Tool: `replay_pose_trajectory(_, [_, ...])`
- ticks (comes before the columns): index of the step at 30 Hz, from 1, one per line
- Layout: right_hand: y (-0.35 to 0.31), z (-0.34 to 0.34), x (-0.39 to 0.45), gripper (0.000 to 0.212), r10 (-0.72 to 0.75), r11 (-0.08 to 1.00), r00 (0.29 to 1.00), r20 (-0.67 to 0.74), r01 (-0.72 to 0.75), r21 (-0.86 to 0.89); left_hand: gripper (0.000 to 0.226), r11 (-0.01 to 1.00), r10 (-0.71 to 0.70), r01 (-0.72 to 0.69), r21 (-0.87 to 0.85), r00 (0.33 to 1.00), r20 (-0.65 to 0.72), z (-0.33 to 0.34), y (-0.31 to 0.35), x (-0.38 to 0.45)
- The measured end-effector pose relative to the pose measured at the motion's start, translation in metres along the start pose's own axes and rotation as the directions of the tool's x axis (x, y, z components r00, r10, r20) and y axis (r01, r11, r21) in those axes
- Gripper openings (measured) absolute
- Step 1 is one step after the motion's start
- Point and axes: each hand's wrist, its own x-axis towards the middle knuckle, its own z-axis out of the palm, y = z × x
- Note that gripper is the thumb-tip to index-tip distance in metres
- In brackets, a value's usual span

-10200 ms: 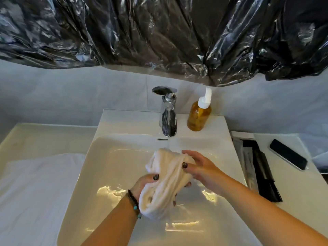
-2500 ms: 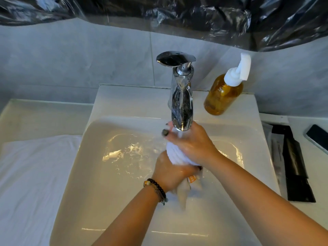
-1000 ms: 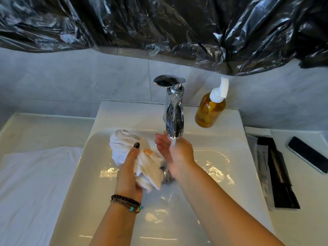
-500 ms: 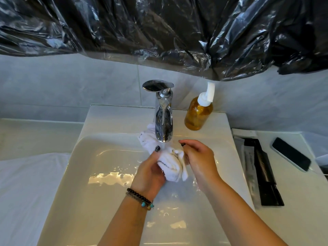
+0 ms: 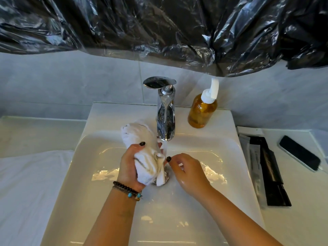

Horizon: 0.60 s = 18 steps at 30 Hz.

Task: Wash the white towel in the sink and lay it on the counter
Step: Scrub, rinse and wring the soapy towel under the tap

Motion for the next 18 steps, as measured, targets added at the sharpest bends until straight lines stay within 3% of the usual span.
replay_pose_trajectory(2, [0.004,0.008,0.002,0.019,-0.038,0.998,0.998,-0.040,0.036,-0.044,0.018,0.998,-0.058,0.055,0.023,0.988,0.141,-0.006,0.003,0.002])
replay_pose_trajectory(3, [0.006,0.011,0.003,0.019,-0.048,0.998,0.996,-0.071,0.044,-0.048,0.028,0.998,-0.030,0.021,0.056,0.986,0.166,-0.010,0.005,0.005])
replay_pose_trajectory(5, [0.009,0.014,0.002,0.019,-0.023,0.999,0.994,-0.107,0.020,-0.027,0.053,0.959,0.076,-0.105,0.263,0.990,0.115,-0.015,0.006,0.011])
replay_pose_trajectory(8, [0.014,0.013,-0.002,0.019,-0.026,1.000,0.989,-0.149,0.023,-0.021,0.075,0.817,0.264,-0.240,0.524,0.964,0.030,-0.023,0.006,0.010])
replay_pose_trajectory(12, [0.016,0.023,-0.010,0.020,-0.197,0.945,0.979,0.044,0.202,-0.256,0.082,0.847,0.285,-0.246,0.472,0.959,-0.011,-0.041,0.005,0.009])
replay_pose_trajectory(13, [0.016,0.028,-0.010,0.019,-0.214,0.943,0.975,0.055,0.221,-0.248,0.084,0.850,0.276,-0.239,0.470,0.961,-0.009,-0.044,0.005,0.009])
replay_pose_trajectory(14, [0.015,0.031,-0.010,0.018,-0.176,0.969,0.984,0.027,0.178,-0.171,0.086,0.845,0.269,-0.234,0.480,0.963,-0.005,-0.046,0.006,0.008])
replay_pose_trajectory(16, [0.004,0.030,-0.005,0.015,0.044,0.984,0.997,-0.063,-0.032,0.177,0.085,0.836,0.245,-0.224,0.500,0.969,0.024,-0.048,0.005,0.005])
replay_pose_trajectory(18, [-0.010,0.026,0.003,0.022,0.229,0.828,0.973,0.011,-0.201,0.523,0.076,0.855,0.209,-0.208,0.475,0.977,0.051,-0.047,0.001,0.004])
